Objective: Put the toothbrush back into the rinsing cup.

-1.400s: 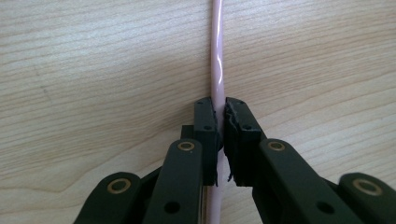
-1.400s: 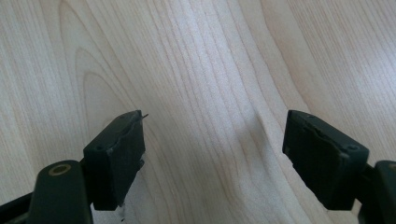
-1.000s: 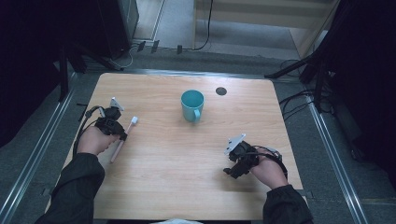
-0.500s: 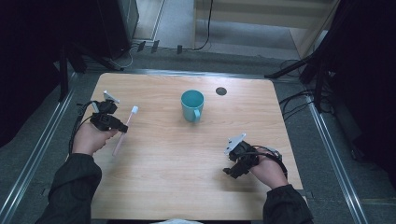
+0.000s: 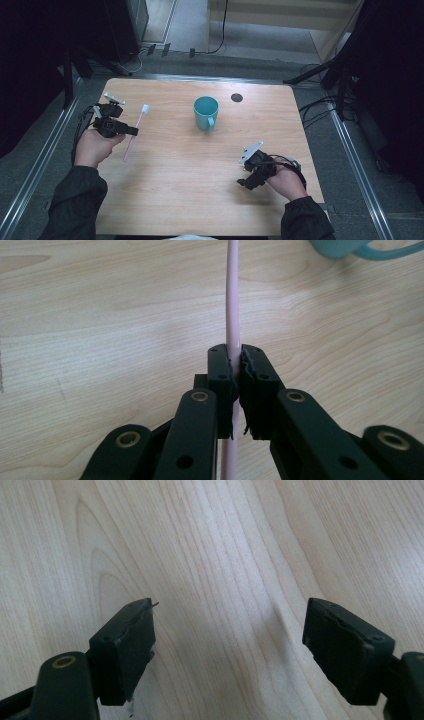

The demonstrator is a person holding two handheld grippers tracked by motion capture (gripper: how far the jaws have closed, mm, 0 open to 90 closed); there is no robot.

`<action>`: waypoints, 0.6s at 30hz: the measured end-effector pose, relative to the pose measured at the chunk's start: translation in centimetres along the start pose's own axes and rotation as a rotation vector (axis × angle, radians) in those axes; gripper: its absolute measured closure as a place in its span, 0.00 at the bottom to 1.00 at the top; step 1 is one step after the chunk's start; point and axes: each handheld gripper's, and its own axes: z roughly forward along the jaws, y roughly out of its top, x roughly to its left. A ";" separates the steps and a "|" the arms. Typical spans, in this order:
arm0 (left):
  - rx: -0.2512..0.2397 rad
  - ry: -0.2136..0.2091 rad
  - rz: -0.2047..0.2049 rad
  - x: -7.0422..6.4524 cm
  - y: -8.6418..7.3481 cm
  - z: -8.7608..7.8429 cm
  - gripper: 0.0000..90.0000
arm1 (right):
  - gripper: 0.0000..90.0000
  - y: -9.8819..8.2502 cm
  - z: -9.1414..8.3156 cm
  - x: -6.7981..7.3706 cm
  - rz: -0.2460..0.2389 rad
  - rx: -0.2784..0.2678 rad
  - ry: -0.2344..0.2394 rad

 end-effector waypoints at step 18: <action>-0.137 -0.054 0.042 -1.4 -0.2 -1.1 0.93 | 0.24 0.5 0.1 -0.7 0.011 -0.079 0.037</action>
